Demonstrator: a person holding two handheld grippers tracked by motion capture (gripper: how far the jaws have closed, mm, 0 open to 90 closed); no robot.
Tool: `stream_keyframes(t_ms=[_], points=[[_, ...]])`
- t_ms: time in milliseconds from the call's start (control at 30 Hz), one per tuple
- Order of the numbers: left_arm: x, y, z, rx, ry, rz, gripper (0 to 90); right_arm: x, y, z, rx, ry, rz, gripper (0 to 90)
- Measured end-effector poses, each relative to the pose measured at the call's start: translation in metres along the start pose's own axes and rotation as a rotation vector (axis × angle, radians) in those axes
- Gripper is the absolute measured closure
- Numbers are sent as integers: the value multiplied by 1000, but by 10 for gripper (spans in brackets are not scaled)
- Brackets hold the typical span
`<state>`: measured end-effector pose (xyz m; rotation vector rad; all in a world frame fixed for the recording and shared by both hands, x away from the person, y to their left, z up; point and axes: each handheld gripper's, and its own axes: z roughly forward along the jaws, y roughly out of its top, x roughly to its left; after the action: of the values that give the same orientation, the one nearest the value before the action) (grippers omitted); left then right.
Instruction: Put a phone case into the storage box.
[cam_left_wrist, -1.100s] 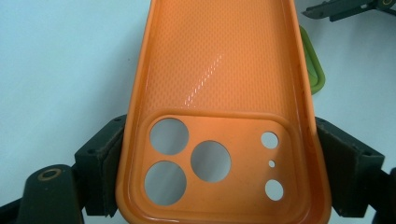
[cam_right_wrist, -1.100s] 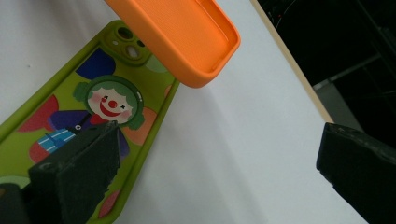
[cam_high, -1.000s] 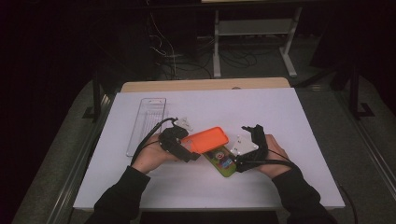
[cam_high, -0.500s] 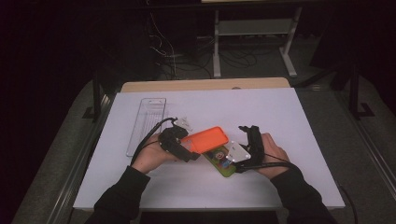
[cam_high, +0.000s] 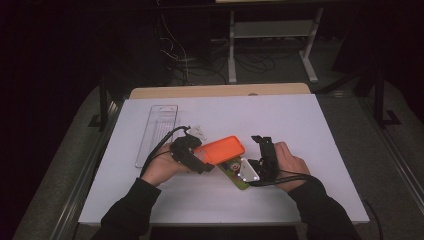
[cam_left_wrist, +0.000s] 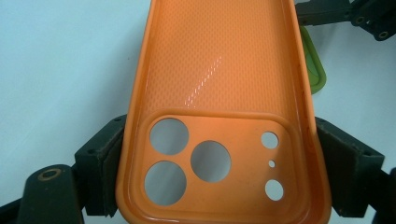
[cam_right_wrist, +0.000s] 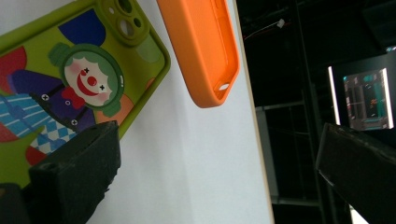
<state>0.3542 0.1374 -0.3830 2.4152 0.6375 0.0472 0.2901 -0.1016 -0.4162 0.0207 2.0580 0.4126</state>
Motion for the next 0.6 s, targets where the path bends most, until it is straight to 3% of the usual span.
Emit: stream_keyframes(t_ms=[167, 200, 367, 500, 533, 600], points=[[0, 0, 0, 0, 2, 3, 159, 2, 3, -1, -4, -23, -60, 0], [0, 0, 0, 0, 3, 2, 159, 4, 3, -1, -2, -46, -73, 0], [0, 0, 0, -2, -1, -6, 159, 7, 4, -1, -1, -63, -98, 0], [2, 0, -2, 9, 8, 11, 159, 10, 5, 0, 0, -73, -114, 0], [2, 0, -2, 2, 11, 1, 159, 10, 6, 1, -7, -86, -165, 10], [2, 0, -2, -14, 15, -13, 159, 10, 9, -1, -30, -108, -181, 47]])
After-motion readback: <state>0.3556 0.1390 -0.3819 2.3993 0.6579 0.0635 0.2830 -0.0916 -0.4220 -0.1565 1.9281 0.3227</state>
